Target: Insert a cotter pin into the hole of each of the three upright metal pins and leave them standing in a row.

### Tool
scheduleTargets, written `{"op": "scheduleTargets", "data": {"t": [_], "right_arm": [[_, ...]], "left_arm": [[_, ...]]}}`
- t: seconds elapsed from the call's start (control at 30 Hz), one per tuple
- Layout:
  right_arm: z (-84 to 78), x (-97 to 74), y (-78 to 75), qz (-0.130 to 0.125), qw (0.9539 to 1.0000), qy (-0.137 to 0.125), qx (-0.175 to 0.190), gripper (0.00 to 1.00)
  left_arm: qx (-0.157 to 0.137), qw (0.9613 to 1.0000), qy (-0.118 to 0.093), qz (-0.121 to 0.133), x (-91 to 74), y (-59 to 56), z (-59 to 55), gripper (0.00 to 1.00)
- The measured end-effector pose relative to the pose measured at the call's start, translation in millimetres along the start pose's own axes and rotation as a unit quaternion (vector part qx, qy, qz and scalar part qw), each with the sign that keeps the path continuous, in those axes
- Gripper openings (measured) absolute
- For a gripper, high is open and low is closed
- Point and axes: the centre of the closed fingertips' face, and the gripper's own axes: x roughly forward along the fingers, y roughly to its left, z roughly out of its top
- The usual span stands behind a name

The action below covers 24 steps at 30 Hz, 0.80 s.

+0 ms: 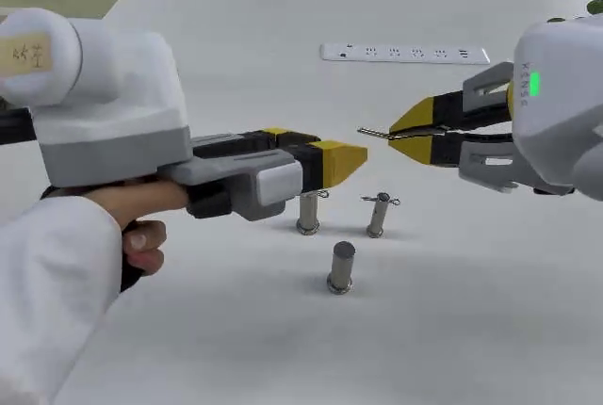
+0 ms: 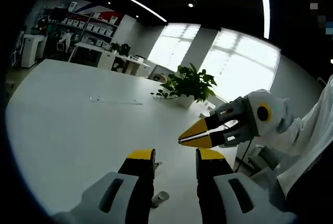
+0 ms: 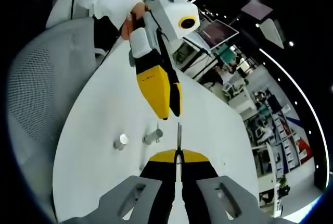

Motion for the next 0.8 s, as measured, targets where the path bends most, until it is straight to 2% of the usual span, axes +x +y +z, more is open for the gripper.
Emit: {"op": "scheduleTargets", "data": {"t": [0.23, 0.47, 0.8], "right_arm": [[5.1, -2.2, 5.7, 0.0, 1.0, -0.004, -0.004, 0.0], [9.3, -4.1, 4.6, -0.005, 0.9999, -0.008, -0.007, 0.0], [12.7, -4.2, 5.3, -0.002, 0.9998, -0.011, -0.016, 0.0]], "left_arm": [[0.005, 0.9997, 0.009, -0.023, 12.3, -10.7, 0.8, 0.15], [-0.005, 0.9994, 0.018, -0.031, 16.2, -12.4, -1.8, 0.02], [-0.001, 0.9989, 0.026, -0.038, 14.6, -11.9, -3.8, 0.0]]}}
